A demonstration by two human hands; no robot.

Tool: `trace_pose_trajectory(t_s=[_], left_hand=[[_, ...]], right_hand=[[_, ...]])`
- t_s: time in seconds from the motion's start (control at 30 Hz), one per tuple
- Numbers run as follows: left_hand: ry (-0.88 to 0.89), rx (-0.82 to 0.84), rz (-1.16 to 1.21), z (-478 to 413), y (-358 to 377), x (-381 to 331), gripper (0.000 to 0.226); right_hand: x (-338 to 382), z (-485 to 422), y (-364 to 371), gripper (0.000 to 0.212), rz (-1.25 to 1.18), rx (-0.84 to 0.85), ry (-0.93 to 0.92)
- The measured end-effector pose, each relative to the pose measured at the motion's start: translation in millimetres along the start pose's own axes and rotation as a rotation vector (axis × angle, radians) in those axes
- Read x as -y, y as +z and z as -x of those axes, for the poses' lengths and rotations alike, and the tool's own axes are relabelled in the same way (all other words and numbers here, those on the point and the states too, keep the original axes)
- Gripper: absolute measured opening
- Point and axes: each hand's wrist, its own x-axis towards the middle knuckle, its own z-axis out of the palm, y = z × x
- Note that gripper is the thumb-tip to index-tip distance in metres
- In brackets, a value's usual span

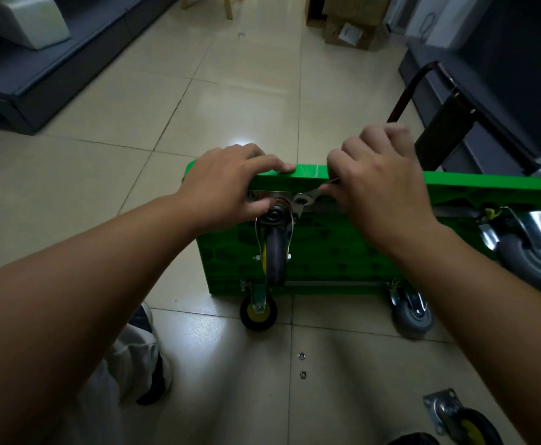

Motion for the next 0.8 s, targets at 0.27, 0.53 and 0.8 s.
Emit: trace_pose_trajectory(t_s=[0.27,0.53,0.8], left_hand=[[0.0,0.013,0.012,1,0,-1,0.057],[-0.006,-0.011,0.001,-1,0,-1,0.056],[0.004,-0.017,0.003,-1,3,2,0.055]], right_hand=[[35,66,46,0.016,-1.564,-0.33,1.217],[120,70,91,0.015,-1.871,-0.168,1.416],[134,63,111,0.012,-1.811,-0.382,1.508]])
